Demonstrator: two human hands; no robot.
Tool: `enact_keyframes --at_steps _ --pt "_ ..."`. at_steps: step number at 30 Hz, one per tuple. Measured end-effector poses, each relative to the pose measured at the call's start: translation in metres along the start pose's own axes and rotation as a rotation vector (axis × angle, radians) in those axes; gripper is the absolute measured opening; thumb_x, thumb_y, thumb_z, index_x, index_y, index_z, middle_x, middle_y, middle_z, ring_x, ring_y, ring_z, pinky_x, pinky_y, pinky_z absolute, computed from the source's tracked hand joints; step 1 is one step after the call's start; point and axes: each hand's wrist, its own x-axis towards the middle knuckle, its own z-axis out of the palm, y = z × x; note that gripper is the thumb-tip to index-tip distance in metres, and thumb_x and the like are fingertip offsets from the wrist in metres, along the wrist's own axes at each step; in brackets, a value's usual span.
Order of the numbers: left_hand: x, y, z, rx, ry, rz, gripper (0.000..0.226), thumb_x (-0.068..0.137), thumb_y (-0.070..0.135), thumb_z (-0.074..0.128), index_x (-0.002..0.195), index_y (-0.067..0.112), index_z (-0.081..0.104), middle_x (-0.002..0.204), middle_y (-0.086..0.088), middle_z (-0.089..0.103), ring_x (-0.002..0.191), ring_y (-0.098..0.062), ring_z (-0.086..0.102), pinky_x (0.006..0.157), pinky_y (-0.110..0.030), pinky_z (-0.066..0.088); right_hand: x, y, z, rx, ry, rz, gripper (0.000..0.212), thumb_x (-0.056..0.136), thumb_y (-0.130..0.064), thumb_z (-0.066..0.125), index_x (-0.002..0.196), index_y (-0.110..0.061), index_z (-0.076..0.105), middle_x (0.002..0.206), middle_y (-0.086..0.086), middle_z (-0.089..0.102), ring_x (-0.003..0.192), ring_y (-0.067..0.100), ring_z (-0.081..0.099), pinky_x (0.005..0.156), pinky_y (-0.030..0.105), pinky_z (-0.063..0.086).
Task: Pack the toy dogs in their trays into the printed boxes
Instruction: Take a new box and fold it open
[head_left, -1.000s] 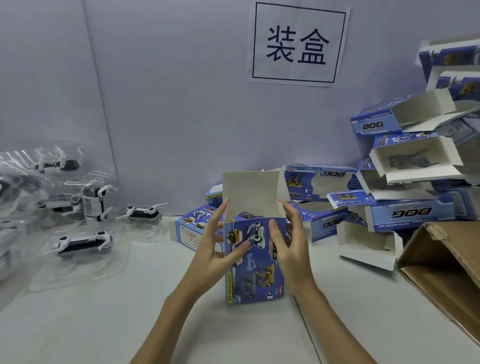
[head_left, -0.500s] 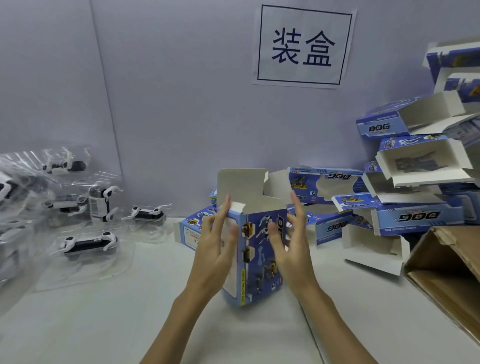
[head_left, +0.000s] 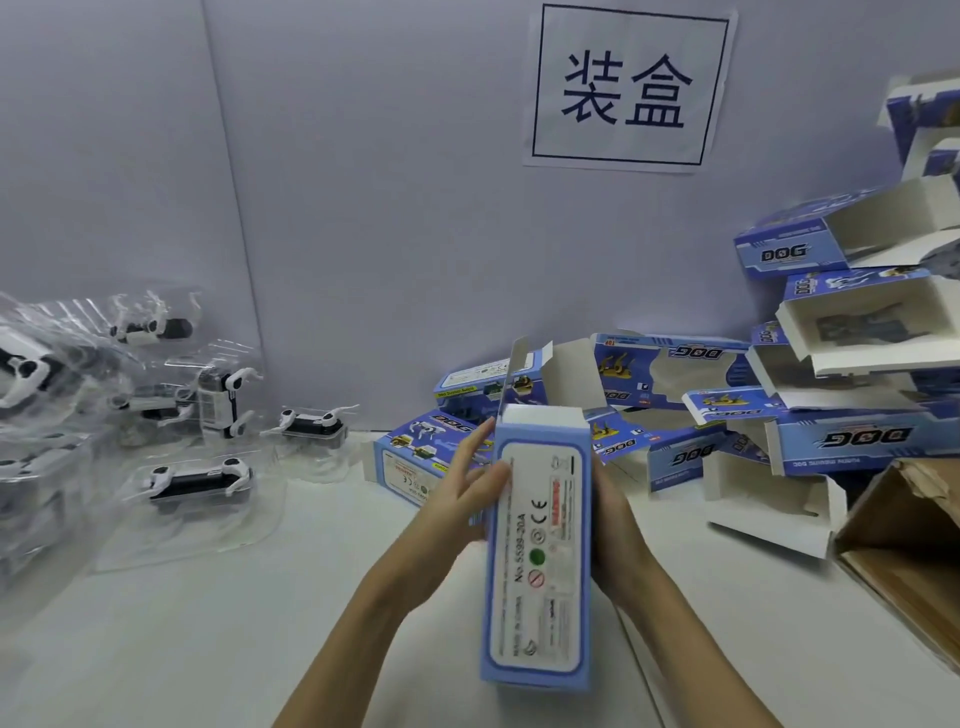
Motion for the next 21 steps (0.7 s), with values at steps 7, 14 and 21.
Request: enact_keyframes --at_steps 7,14,21 --pt "0.002 -0.008 0.003 0.410 0.416 0.368 0.134 0.049 0.094 0.073 0.160 0.042 0.019 0.154 0.016 0.045 0.140 -0.003 0.046 0.112 -0.034 0.047 0.004 -0.004 0.002 -0.017 0.086 -0.214 0.046 0.097 -0.072 0.047 0.128 -0.044 0.066 0.122 0.001 0.076 0.112 0.019 0.074 0.082 0.033 0.061" --pt "0.003 -0.008 0.003 0.362 0.460 0.442 0.069 0.083 0.075 0.063 0.142 0.048 0.040 0.136 0.013 0.058 0.114 -0.001 0.063 0.082 -0.023 0.059 0.007 -0.003 -0.005 0.051 0.082 -0.161 0.034 0.094 -0.040 0.062 0.127 -0.035 0.053 0.110 0.006 0.078 0.085 0.019 0.074 0.066 0.030 0.054" --pt "0.000 -0.002 -0.019 0.125 0.130 0.307 0.064 0.085 0.049 0.075 0.137 0.058 0.040 0.136 0.009 0.066 0.120 -0.017 0.068 0.093 -0.040 0.061 0.005 -0.005 -0.012 0.140 0.043 -0.141 0.023 0.095 -0.027 0.056 0.117 -0.028 0.050 0.107 0.008 0.077 0.077 0.022 0.066 0.062 0.036 0.043"
